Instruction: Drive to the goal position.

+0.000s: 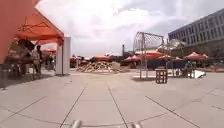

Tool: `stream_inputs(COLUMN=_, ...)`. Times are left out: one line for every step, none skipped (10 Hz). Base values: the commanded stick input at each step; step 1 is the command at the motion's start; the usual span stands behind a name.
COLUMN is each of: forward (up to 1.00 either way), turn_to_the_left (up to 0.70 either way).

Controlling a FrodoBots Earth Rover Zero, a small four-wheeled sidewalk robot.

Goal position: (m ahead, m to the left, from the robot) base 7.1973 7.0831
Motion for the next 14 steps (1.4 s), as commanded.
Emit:
stream_inputs(forward=0.85, turn_to_the_left=0.00)
stream_inputs(forward=0.85, turn_to_the_left=0.00)
stream_inputs(forward=0.85, turn_to_the_left=0.00)
stream_inputs(forward=0.85, turn_to_the_left=0.00)
stream_inputs(forward=0.85, turn_to_the_left=0.00)
stream_inputs(forward=0.85, turn_to_the_left=0.00)
stream_inputs(forward=0.85, turn_to_the_left=0.00)
stream_inputs(forward=0.85, turn_to_the_left=0.00)
stream_inputs(forward=0.85, turn_to_the_left=0.00)
stream_inputs(forward=0.85, turn_to_the_left=0.00)
stream_inputs(forward=0.85, turn_to_the_left=0.00)
stream_inputs(forward=0.85, turn_to_the_left=0.00)
stream_inputs(forward=0.85, turn_to_the_left=0.00)
stream_inputs(forward=0.85, turn_to_the_left=0.00)
